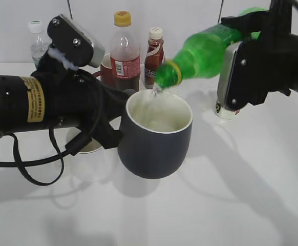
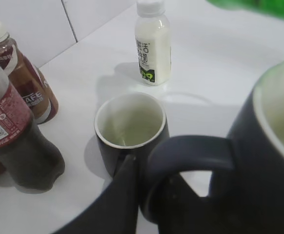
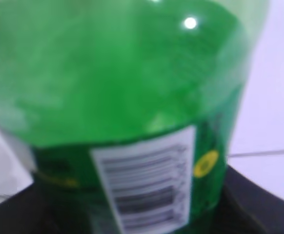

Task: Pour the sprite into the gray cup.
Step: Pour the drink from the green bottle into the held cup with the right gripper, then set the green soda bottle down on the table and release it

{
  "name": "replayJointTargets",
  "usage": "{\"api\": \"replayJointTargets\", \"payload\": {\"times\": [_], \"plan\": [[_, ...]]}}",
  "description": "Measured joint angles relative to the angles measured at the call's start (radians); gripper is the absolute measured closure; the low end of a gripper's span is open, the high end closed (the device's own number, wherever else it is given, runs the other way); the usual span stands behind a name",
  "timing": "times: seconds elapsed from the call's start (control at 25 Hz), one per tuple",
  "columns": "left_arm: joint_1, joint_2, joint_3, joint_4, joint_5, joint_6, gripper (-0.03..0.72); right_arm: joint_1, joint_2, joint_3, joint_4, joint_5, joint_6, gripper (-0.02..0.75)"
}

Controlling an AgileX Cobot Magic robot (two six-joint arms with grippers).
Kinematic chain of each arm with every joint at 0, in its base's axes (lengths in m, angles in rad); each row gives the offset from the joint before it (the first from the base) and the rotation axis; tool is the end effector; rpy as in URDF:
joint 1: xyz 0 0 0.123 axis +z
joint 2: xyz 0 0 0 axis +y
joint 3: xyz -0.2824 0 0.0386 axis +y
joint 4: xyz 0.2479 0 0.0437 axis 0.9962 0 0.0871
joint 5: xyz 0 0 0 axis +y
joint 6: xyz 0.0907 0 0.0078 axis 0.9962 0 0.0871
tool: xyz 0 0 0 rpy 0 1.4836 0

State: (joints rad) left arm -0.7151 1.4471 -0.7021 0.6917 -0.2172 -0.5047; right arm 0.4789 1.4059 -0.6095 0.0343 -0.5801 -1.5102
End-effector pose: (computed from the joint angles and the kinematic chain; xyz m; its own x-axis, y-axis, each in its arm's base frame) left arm 0.2145 -0.2027 0.2296 -0.2202 0.4201 -0.8803 0.7916 0.6043 0.0903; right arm 0.2551 0.1305 0.2494 0.4322 -0.8977 -0.0860 -0.1536 0.0207 -0.9879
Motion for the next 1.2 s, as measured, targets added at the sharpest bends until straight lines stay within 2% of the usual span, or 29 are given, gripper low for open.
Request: {"api": "replayJointTargets", "payload": {"times": [0.24, 0.4, 0.48, 0.6, 0.76, 0.84, 0.92, 1.0, 1.2], "plan": [[0.000, 0.000, 0.000, 0.000, 0.000, 0.000, 0.626, 0.000, 0.005, 0.019, 0.055, 0.000, 0.198, 0.311], [0.005, -0.011, 0.000, 0.000, 0.000, 0.000, 0.626, 0.000, 0.007, 0.063, 0.059, 0.000, 0.424, 0.311], [0.012, -0.027, -0.001, 0.000, -0.001, 0.000, 0.626, 0.000, 0.010, 0.078, 0.038, 0.008, 0.575, 0.311], [0.034, -0.046, -0.001, -0.001, -0.003, 0.000, 0.626, 0.000, 0.010, 0.084, -0.062, 0.036, 0.862, 0.311], [0.103, -0.072, -0.001, -0.011, -0.004, 0.000, 0.626, 0.000, 0.010, 0.084, -0.130, 0.025, 1.306, 0.311], [0.171, -0.098, 0.011, -0.015, -0.008, 0.000, 0.626, -0.013, 0.010, 0.084, -0.133, 0.013, 1.455, 0.311], [0.259, -0.132, 0.048, -0.035, -0.034, 0.003, 0.626, -0.035, 0.010, 0.084, -0.140, 0.001, 1.524, 0.311], [0.384, -0.162, 0.116, -0.085, -0.098, 0.037, 0.626, -0.070, 0.010, 0.093, -0.140, -0.013, 1.556, 0.312], [0.697, -0.147, 0.290, -0.308, -0.289, 0.204, 0.626, -0.186, 0.011, 0.177, -0.141, -0.087, 1.626, 0.312]]}}
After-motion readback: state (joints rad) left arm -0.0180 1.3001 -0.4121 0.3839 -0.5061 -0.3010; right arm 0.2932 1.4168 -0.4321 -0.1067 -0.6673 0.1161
